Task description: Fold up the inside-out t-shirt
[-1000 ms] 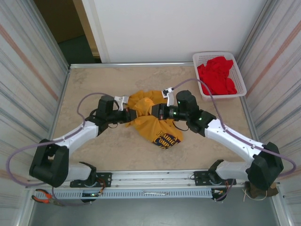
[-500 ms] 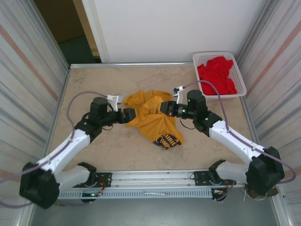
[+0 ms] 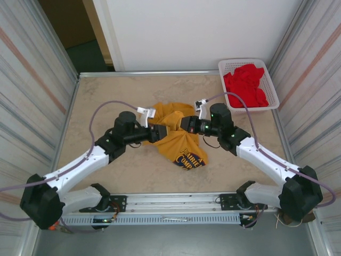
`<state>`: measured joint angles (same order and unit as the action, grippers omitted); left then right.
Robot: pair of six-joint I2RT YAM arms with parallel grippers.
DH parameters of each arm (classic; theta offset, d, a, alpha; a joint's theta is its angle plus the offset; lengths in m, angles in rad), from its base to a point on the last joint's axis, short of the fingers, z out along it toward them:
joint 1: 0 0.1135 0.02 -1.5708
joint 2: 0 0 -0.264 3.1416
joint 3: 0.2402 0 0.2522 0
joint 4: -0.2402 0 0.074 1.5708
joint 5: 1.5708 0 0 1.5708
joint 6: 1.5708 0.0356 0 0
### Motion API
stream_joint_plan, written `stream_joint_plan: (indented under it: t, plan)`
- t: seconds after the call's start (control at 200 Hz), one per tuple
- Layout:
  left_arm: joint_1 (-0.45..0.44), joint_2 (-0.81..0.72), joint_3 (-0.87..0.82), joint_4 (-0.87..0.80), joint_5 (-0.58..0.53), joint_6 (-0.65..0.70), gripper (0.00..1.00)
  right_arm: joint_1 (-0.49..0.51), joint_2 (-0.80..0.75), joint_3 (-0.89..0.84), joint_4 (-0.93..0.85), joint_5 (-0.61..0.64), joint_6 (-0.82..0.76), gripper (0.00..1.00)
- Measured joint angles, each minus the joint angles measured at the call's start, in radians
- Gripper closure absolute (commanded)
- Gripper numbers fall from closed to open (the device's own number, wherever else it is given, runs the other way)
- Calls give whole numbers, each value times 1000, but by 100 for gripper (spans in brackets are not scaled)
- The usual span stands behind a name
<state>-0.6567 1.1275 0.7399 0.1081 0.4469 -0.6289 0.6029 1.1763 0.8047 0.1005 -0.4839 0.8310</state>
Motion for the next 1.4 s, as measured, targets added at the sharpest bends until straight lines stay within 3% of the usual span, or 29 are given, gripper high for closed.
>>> stream_joint_plan:
  t: [0.541, 0.576, 0.641, 0.716, 0.967, 1.062, 1.137, 1.222, 1.403]
  plan:
    - [-45, 185, 27, 137, -24, 1, 56, 19, 2, 0, -8, 29, 0, 100]
    - [-45, 192, 27, 138, -26, 1, 60, 19, 2, 0, -10, 32, 0, 100]
    - [-46, 206, 27, 150, -31, -2, 84, 21, 2, 0, -14, 35, 0, 100]
    - [-46, 218, 27, 155, -41, 4, 100, 24, 2, 0, -20, 39, 0, 100]
    - [11, 161, 85, 28, -18, 30, 100, -3, 2, 0, -56, 65, -1, 100]
    - [68, 109, 161, -51, 50, 32, 100, -32, 24, 2, -77, 101, -5, 69]
    - [105, 75, 227, -97, 116, 31, 100, -47, 81, 18, -99, 134, -20, 53]
    - [135, 50, 291, -111, 205, 8, 100, -52, 164, 60, -133, 167, -34, 45]
    - [180, 34, 310, -37, 340, -128, 100, -36, 220, 138, -240, 241, -64, 43]
